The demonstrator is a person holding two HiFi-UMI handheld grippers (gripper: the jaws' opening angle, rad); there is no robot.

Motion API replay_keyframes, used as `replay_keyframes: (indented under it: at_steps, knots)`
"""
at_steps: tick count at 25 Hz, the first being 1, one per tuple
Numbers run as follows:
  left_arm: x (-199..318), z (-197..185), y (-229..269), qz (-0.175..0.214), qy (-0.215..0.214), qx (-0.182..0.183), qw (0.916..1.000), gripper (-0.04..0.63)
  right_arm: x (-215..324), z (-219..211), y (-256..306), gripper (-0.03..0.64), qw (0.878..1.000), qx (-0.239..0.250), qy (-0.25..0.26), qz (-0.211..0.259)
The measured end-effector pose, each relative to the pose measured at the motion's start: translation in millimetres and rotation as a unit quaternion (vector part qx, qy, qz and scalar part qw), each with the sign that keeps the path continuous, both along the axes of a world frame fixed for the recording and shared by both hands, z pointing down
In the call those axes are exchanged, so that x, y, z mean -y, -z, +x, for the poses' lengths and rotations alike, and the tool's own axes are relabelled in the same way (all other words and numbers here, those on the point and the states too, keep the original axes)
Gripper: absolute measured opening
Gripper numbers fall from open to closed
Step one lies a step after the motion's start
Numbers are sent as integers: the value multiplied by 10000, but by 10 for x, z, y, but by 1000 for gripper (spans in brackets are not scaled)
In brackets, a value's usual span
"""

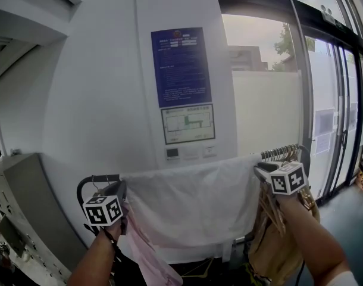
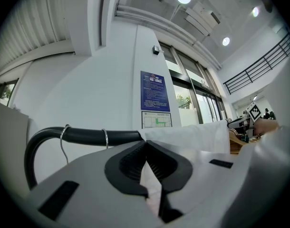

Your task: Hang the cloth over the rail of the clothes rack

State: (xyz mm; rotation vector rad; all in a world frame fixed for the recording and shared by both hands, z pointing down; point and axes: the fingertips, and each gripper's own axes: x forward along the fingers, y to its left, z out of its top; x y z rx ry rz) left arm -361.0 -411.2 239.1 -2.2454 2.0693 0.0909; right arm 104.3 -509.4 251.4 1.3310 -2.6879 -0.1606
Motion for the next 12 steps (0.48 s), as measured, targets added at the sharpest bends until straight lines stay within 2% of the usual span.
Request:
replay_keyframes:
  at_steps: [5,12]
  knots:
    - [-18,-57,240,61,-67,-203,9998,9,35,31,86,57,9999,96,-59,34]
    - [1,-183,327,54,-92,-486,9988,9,8,-106,370,57,9989,-136,-267,373]
